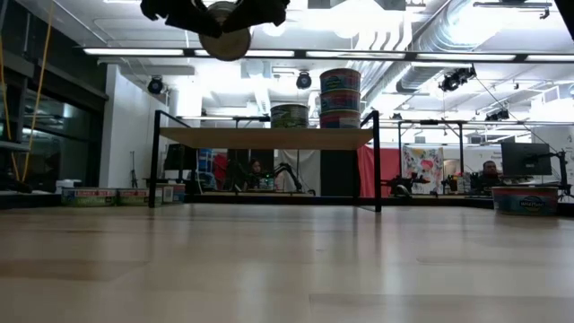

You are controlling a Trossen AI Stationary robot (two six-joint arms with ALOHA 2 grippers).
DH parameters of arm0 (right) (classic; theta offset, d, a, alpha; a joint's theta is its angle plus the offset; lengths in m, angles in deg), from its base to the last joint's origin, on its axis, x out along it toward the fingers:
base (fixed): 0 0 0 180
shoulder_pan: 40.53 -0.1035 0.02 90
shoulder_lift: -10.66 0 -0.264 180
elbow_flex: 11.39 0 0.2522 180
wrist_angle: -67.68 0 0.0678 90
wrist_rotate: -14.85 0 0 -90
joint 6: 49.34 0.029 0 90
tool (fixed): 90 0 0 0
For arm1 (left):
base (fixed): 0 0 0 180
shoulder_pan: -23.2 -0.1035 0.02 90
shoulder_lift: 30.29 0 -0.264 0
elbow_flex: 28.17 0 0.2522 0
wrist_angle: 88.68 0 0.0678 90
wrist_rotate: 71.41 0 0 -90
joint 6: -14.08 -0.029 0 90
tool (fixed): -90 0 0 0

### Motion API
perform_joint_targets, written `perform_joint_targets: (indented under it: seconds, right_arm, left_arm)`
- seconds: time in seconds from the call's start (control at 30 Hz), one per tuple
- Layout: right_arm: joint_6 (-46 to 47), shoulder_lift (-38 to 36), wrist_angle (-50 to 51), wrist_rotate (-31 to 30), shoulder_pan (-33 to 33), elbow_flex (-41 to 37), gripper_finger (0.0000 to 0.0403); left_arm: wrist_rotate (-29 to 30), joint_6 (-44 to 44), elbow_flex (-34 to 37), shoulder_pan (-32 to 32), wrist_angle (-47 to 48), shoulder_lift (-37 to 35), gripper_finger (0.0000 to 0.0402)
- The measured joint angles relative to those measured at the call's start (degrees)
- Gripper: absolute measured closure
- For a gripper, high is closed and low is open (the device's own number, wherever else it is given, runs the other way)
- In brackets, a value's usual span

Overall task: Stack canned seafood by type on shelf
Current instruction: Put the green white tuna can on the shelf

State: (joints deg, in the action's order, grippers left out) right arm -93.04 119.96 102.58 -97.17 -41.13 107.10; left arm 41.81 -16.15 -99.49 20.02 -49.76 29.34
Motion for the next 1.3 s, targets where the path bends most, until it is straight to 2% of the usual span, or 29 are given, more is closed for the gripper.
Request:
perform_joint_targets:
  seconds: [0.07,0.13,0.2,0.27,0.33,0.47,0.63,0.7,0.8,1.0,1.13,1.3]
  right_arm:
    - [0.0,0.0,0.4,-0.3,-0.1,0.1,0.0292]
    - [0.6,0.0,0.6,-1.6,-0.4,0.1,0.0286]
    - [1.9,0.0,0.5,-3.6,-0.6,0.1,0.0257]
    - [4.1,-0.1,1.6,-5.6,-0.8,0.6,0.0218]
    - [5.5,-0.4,3.9,-6.8,-0.7,2.4,0.0181]
    - [6.9,-0.8,12.3,-11.6,-0.7,7.6,0.014]
    - [16.3,-1.0,26.6,-13.6,0.5,14.2,0.0133]
    - [20.2,-1.0,32.2,-14.5,1.1,16.0,0.0132]
    - [24.2,-1.0,38.7,-17.6,1.6,16.8,0.0132]
    - [31.7,-2.2,49.8,-20.0,1.6,16.9,0.0131]
    - [38.7,-4.5,54.6,-21.1,0.9,15.5,0.0131]
    - [44.0,-8.0,55.4,-21.5,-0.1,12.4,0.0131]
  left_arm:
    - [0.0,1.3,0.0,0.0,-0.2,0.3,0.0203]
    - [0.2,1.3,0.0,-0.1,0.4,0.4,0.0249]
    - [0.3,1.5,0.0,0.0,1.0,0.4,0.0281]
    - [1.0,3.6,0.0,-0.1,1.5,0.4,0.0281]
    - [4.9,5.1,0.0,-0.5,2.0,0.2,0.0281]
    - [12.8,5.3,0.0,-3.6,4.9,0.2,0.0281]
    - [12.6,7.2,0.0,-12.0,4.4,1.3,0.0281]
    - [12.4,6.9,-0.1,-16.2,4.7,3.9,0.0281]
    - [12.5,1.5,-0.7,-21.1,8.3,10.4,0.0281]
    - [17.9,-0.3,-7.4,-21.3,14.1,22.5,0.0281]
    - [17.5,2.8,-9.8,-20.4,14.5,23.6,0.0281]
    - [15.5,2.6,-10.5,-20.0,18.6,22.6,0.0281]
